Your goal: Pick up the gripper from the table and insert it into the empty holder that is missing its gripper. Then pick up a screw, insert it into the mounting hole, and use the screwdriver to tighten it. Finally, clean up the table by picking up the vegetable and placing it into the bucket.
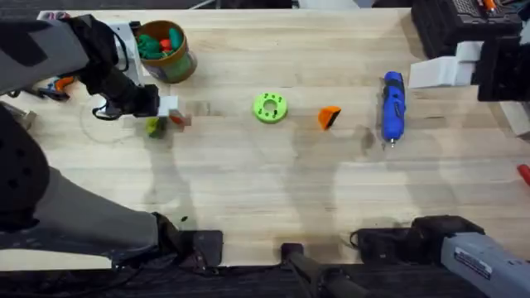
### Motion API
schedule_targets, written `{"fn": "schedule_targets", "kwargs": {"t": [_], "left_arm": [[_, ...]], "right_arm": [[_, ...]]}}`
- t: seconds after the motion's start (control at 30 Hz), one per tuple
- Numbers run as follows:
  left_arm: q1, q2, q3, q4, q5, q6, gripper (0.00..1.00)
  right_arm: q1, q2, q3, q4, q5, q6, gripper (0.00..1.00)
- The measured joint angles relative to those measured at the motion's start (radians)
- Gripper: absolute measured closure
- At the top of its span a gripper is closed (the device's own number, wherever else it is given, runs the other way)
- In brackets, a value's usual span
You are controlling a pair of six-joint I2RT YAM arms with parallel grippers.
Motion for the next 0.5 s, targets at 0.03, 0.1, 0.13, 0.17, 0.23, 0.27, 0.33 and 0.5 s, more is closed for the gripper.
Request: {"fn": "schedule_targets", "kwargs": {"t": [0.03, 0.1, 0.13, 0.17, 0.23, 0.27, 0.33, 0.5], "left_arm": [[0.0, 0.0, 0.0, 0.0, 0.0, -0.001, 0.016], [0.0, -0.001, 0.0, -0.001, 0.0, -0.005, 0.015], [0.0, -0.004, 0.0, -0.003, 0.003, -0.007, 0.016], [0.0, -0.009, 0.0, -0.007, 0.009, -0.008, 0.015], [-0.004, -0.029, -0.002, -0.018, 0.03, -0.01, 0.015], [-0.007, -0.053, -0.004, -0.024, 0.045, -0.011, 0.015], [-0.011, -0.114, -0.005, -0.034, 0.082, -0.011, 0.015], [-0.018, -0.325, -0.006, -0.038, 0.251, -0.011, 0.015]], "right_arm": [[0.0, 0.0, 0.0, 0.0, 0.0, 0.0, 0.008], [0.0, 0.0, 0.0, 0.0, 0.0, 0.0, 0.008], [0.0, 0.0, 0.0, 0.0, 0.0, 0.0, 0.009], [0.0, 0.0, 0.0, 0.0, 0.0, 0.0, 0.008], [0.0, 0.0, 0.0, 0.0, 0.0, 0.0, 0.008], [0.0, 0.0, 0.0, 0.0, 0.0, 0.0, 0.008], [0.0, 0.0, 0.0, 0.0, 0.0, 0.0, 0.008], [0.0, 0.0, 0.0, 0.0, 0.0, 0.0, 0.007]]}}
